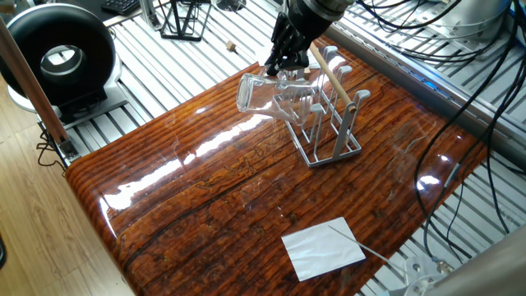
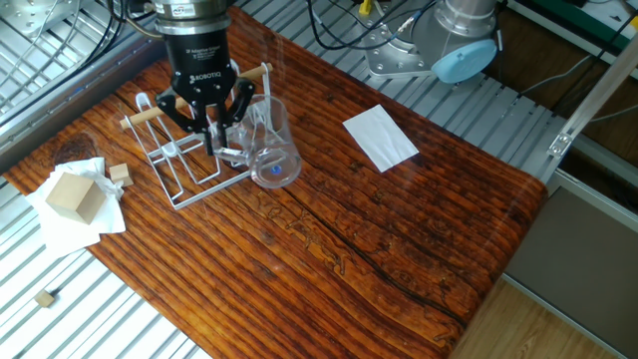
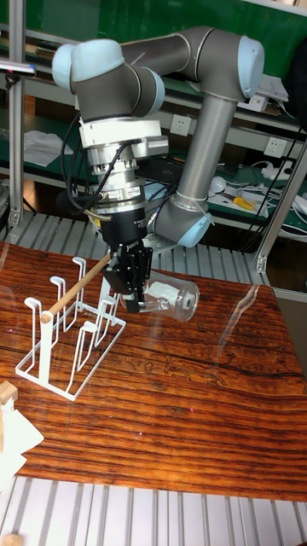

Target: Put the cup on the cup rack

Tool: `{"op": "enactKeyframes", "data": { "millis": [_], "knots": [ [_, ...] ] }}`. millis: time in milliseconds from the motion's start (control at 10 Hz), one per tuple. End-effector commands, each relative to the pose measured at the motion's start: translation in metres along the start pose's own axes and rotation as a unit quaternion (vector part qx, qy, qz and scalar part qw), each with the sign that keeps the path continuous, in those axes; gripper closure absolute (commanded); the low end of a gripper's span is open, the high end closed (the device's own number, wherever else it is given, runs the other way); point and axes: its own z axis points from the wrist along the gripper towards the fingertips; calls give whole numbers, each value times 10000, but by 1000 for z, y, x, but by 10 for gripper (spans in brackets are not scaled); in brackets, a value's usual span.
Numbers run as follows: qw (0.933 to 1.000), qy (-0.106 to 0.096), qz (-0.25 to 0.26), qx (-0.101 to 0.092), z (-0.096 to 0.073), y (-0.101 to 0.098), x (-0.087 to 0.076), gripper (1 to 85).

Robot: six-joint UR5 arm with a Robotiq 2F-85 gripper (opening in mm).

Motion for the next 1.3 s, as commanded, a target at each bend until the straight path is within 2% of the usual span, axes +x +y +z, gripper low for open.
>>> {"op": "enactKeyframes", "data": {
  "millis": [0,100,200,400,600,700,800,900,1000,1200],
  "knots": [
    [9999,43,59,-72,-2,3,2,847],
    [9998,93,5,-184,-2,9,5,847],
    [9996,136,-53,-249,-8,2,4,847],
    [9989,276,-259,-267,-11,-19,6,847],
    [9988,271,-295,-278,-7,-26,5,847],
    [9984,406,-355,-164,-8,-31,7,847],
    [9965,680,-476,66,-14,-39,10,847],
    [9958,765,-476,146,-16,-42,4,847],
    [9971,675,-335,99,-14,-38,-3,847],
    [9978,617,-205,107,-14,-38,1,847]
  ]
}}
